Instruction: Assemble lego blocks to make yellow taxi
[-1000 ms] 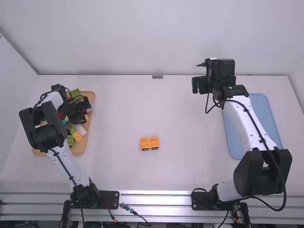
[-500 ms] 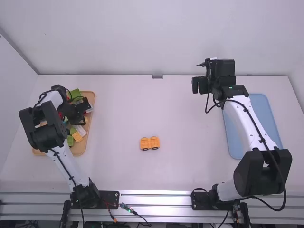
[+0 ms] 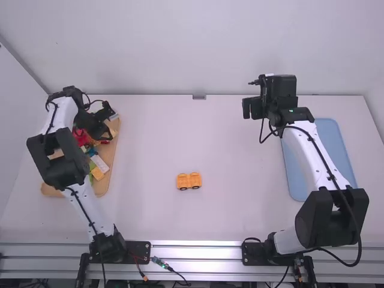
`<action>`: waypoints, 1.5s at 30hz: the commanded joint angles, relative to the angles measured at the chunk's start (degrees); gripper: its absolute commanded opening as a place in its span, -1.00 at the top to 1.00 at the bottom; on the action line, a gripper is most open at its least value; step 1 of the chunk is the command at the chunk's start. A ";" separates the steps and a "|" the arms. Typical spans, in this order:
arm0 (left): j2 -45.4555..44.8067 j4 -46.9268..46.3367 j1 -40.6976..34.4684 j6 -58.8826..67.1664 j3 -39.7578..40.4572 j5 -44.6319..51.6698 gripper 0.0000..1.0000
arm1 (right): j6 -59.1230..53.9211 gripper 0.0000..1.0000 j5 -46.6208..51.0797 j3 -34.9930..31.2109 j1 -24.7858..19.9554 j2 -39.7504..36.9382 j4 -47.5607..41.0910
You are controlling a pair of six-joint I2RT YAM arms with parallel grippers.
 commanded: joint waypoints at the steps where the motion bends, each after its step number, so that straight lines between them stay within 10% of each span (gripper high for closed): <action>1: 0.66 0.75 -4.79 -9.96 2.03 -2.58 0.96 | 0.17 -0.99 0.22 1.60 0.22 -1.68 -0.13; 21: -6.27 13.03 -41.66 -8.35 -8.98 -4.74 0.96 | -1.25 -0.99 1.79 1.60 0.02 -1.68 0.15; 29: -19.51 29.60 -51.15 -10.18 -29.16 -9.18 0.97 | 4.04 -0.99 7.48 1.60 -3.34 -1.68 -1.25; 45: -20.23 27.72 -60.87 -12.08 -30.51 -1.16 0.97 | 0.31 -0.99 5.22 -3.65 -8.13 -3.19 -2.27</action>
